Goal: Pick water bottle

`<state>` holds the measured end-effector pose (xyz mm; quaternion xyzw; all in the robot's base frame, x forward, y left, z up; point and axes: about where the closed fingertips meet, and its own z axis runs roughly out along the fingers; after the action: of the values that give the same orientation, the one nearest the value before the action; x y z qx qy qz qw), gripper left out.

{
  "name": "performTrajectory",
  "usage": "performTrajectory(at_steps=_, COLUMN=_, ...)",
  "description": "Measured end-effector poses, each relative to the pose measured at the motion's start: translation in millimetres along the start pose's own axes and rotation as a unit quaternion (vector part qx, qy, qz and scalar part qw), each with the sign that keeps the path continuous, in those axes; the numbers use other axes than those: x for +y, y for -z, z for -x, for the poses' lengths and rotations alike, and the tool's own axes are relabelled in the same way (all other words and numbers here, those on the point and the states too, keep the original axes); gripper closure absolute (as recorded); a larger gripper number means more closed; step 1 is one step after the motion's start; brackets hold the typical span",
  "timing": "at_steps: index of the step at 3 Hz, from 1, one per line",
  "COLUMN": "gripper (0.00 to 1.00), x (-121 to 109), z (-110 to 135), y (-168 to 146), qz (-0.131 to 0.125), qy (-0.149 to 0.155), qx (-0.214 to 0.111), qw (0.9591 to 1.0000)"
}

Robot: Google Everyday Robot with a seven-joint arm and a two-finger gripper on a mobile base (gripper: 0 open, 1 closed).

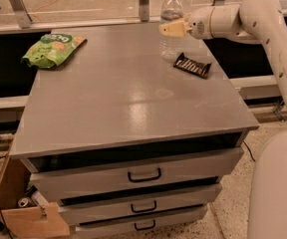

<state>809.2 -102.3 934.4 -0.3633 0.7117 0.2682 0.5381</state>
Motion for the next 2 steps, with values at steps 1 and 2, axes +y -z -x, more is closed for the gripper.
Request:
performTrajectory(at_steps=1, gripper=1.0, x=1.1, z=-0.5, y=-2.2, qz=0.002, qy=0.0, qx=0.0, qw=1.0)
performTrajectory(at_steps=2, gripper=1.0, x=8.1, z=6.2, y=-7.0, qz=0.012, qy=0.014, qx=-0.009, qw=0.9998)
